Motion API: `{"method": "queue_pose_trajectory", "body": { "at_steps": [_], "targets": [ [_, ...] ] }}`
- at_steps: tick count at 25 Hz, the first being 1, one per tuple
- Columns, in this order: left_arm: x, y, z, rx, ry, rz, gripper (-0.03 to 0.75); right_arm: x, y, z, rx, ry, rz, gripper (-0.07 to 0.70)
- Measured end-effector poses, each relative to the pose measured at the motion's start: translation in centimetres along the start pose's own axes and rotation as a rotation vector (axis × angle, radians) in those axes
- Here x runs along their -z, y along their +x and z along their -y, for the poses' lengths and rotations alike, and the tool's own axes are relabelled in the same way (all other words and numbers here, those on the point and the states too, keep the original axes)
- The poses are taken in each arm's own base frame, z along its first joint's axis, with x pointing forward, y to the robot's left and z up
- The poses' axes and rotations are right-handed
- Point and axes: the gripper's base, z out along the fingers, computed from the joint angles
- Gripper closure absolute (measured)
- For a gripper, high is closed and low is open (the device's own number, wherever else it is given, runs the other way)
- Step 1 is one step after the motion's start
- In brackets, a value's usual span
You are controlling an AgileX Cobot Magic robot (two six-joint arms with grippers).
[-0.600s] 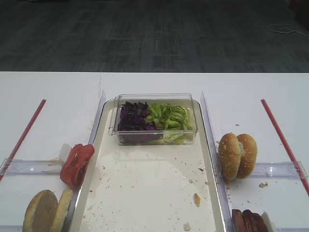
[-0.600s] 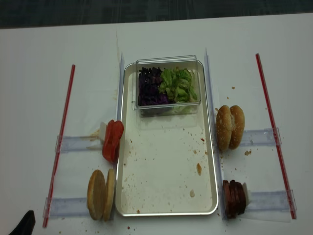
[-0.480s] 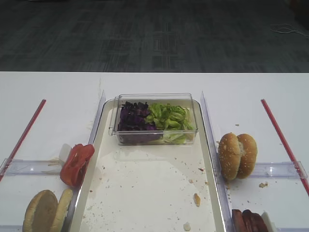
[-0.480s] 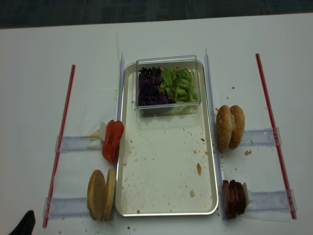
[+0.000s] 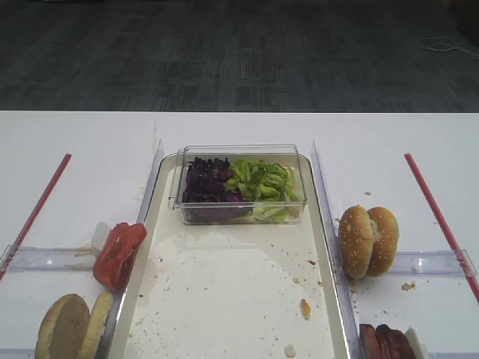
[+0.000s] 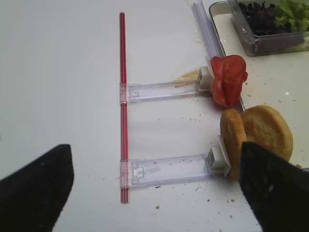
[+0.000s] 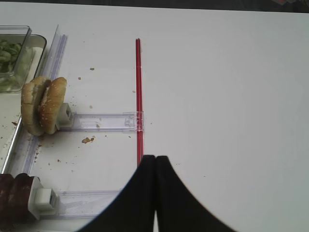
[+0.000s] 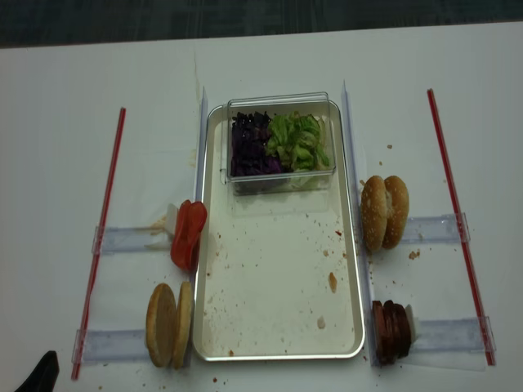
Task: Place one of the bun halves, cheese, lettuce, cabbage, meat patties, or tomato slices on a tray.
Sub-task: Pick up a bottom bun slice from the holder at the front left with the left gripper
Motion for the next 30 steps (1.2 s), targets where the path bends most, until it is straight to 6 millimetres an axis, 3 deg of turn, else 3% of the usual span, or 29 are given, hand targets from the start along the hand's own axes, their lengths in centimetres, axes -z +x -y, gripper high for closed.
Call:
{"method": "queue_pose_trajectory", "body": {
  "at_steps": [30],
  "targets": [
    [-0.6,-0.42,0.14,0.038,0.016,-0.057,0.045,0.0,0.0,0.0,0.0,0.0,0.0,0.33]
  ]
}}
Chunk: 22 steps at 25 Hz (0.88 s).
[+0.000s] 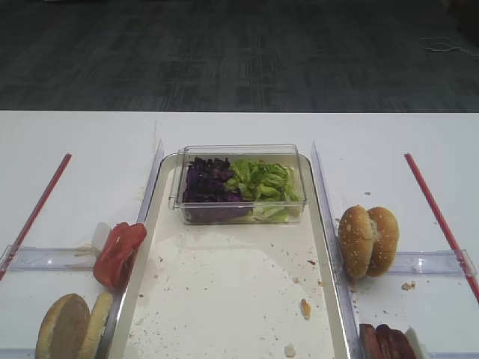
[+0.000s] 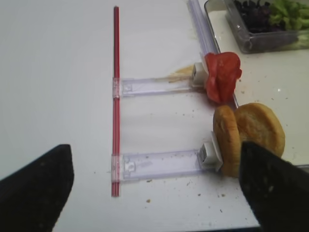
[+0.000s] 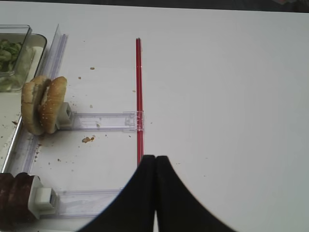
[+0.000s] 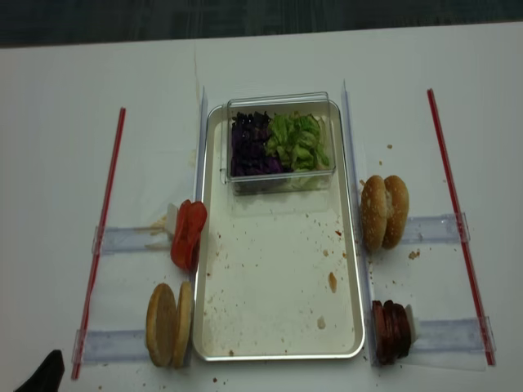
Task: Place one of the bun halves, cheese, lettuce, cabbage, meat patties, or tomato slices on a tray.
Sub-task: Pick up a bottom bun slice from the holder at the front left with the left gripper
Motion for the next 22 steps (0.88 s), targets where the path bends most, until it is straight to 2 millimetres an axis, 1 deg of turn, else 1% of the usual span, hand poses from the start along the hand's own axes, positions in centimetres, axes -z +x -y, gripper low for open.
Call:
{"method": "queue_pose_trajectory", "body": {
  "at_steps": [3,8,12,15,18,22],
  "targets": [
    [-1.7,-1.1,-0.1,0.017,-0.016,-0.142,0.045,0.0,0.0,0.0,0.0,0.0,0.0,0.33],
    [-5.7,-2.8,-0.3,0.03,-0.04,-0.439,0.045,0.0,0.0,0.0,0.0,0.0,0.0,0.33],
    [-8.9,-3.3,-0.5,0.03,-0.061,-0.658,0.045,0.0,0.0,0.0,0.0,0.0,0.0,0.33],
    [-10.8,-3.3,-0.8,0.018,-0.082,-0.775,0.045,0.0,0.0,0.0,0.0,0.0,0.0,0.33],
    [-12.0,-3.2,-0.8,0.022,-0.086,-0.847,0.045,0.0,0.0,0.0,0.0,0.0,0.0,0.33],
    [-12.4,-3.2,-0.9,0.022,-0.086,-0.851,0.045,0.0,0.0,0.0,0.0,0.0,0.0,0.33]
  ]
}}
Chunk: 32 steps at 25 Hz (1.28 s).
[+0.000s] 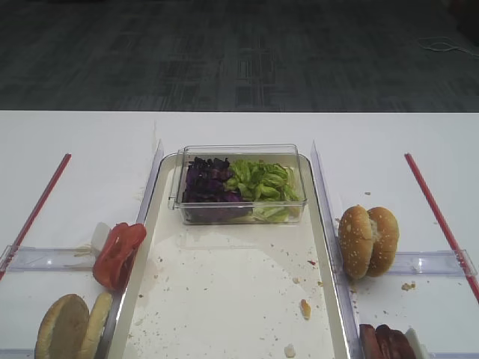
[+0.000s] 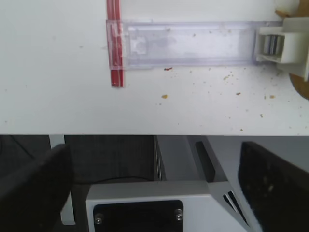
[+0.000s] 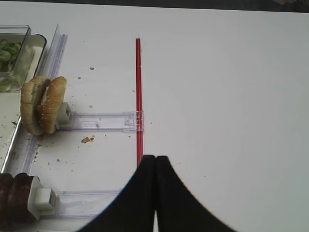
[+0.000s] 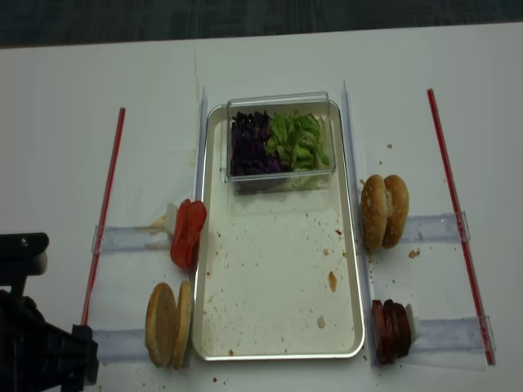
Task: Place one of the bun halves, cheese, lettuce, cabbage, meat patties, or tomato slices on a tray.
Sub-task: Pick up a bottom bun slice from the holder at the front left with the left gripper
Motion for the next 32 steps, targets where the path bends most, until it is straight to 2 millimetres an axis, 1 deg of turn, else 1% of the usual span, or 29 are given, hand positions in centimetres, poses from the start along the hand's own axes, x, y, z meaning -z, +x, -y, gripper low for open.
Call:
{"method": "queue_pose_trajectory", "body": {
  "at_steps": [8,12,15,18,21,25,28,32],
  "targets": [
    [0.1,-0.3,0.0,0.0,0.001,0.018,0.045,0.0,0.0,0.0,0.0,0.0,0.0,0.33],
    [1.1,-1.5,0.1,0.0,0.003,0.07,0.045,0.0,0.0,0.0,0.0,0.0,0.0,0.33],
    [1.8,-3.0,0.2,0.0,0.004,0.076,0.045,0.0,0.0,0.0,0.0,0.0,0.0,0.33],
    [2.1,-4.5,0.2,0.0,0.003,0.067,0.045,0.0,0.0,0.0,0.0,0.0,0.0,0.33],
    [2.1,-4.9,0.2,0.0,0.003,0.062,0.045,0.0,0.0,0.0,0.0,0.0,0.0,0.337],
    [2.2,-4.8,0.4,0.008,0.021,0.054,0.045,0.0,0.0,0.0,0.0,0.0,0.0,0.33],
    [2.3,-4.8,1.2,-0.009,0.063,0.046,0.045,0.0,0.0,0.0,0.0,0.0,0.0,0.33],
    [2.9,-4.7,3.8,-0.085,0.117,0.056,0.045,0.0,0.0,0.0,0.0,0.0,0.0,0.33]
  ]
}}
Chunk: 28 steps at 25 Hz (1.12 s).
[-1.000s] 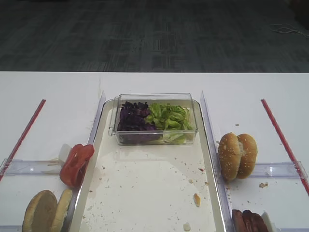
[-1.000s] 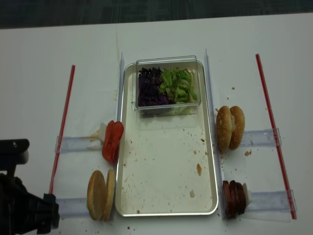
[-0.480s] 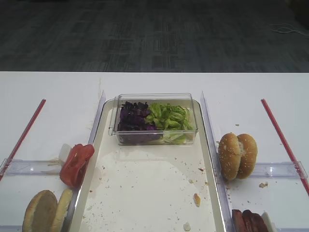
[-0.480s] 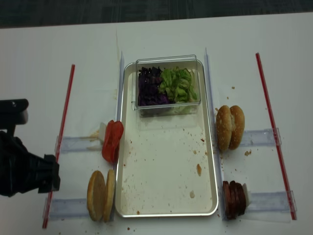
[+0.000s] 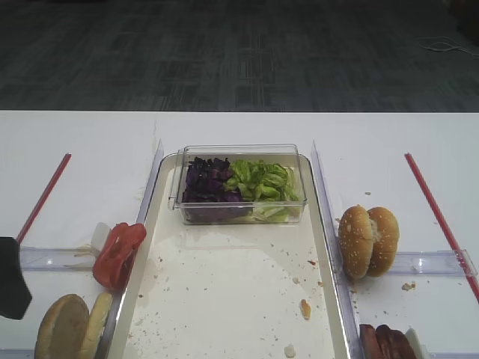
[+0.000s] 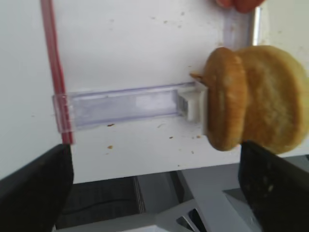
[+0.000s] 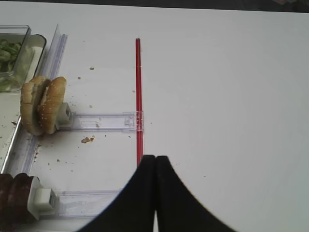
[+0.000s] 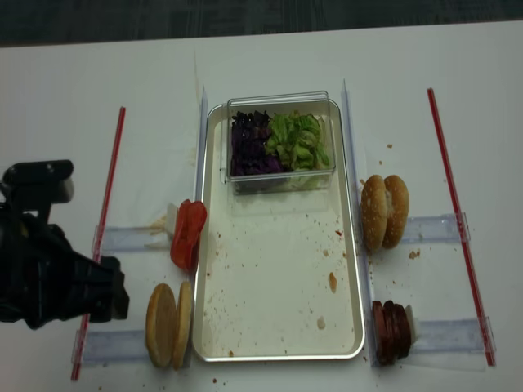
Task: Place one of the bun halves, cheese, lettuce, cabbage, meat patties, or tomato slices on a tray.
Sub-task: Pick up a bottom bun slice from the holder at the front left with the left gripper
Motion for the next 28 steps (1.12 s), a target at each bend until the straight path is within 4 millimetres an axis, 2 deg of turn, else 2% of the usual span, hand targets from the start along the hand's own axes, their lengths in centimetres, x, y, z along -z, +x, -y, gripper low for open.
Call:
{"method": "queue_pose_trajectory", "body": {
  "at_steps": [1,2,8,11,16,23,28],
  "targets": [
    [0.2,0.1,1.7,-0.041,0.022,0.007,0.045,0.0,0.0,0.0,0.0,0.0,0.0,0.33],
    [0.2,0.1,1.7,-0.041,0.022,0.007,0.045,0.0,0.0,0.0,0.0,0.0,0.0,0.33],
    [0.8,1.4,7.5,-0.143,0.092,0.071,0.045,0.0,0.0,0.0,0.0,0.0,0.0,0.33],
    [0.4,2.3,9.2,-0.161,0.073,0.075,0.045,0.0,0.0,0.0,0.0,0.0,0.0,0.33],
    [-0.9,2.6,10.8,-0.155,0.035,0.039,0.046,0.0,0.0,0.0,0.0,0.0,0.0,0.33],
    [-2.1,1.1,12.6,-0.116,0.033,0.037,0.047,0.0,0.0,0.0,0.0,0.0,0.0,0.33],
    [-4.2,0.4,13.2,-0.112,-0.021,-0.007,0.065,0.0,0.0,0.0,0.0,0.0,0.0,0.33]
  ]
}}
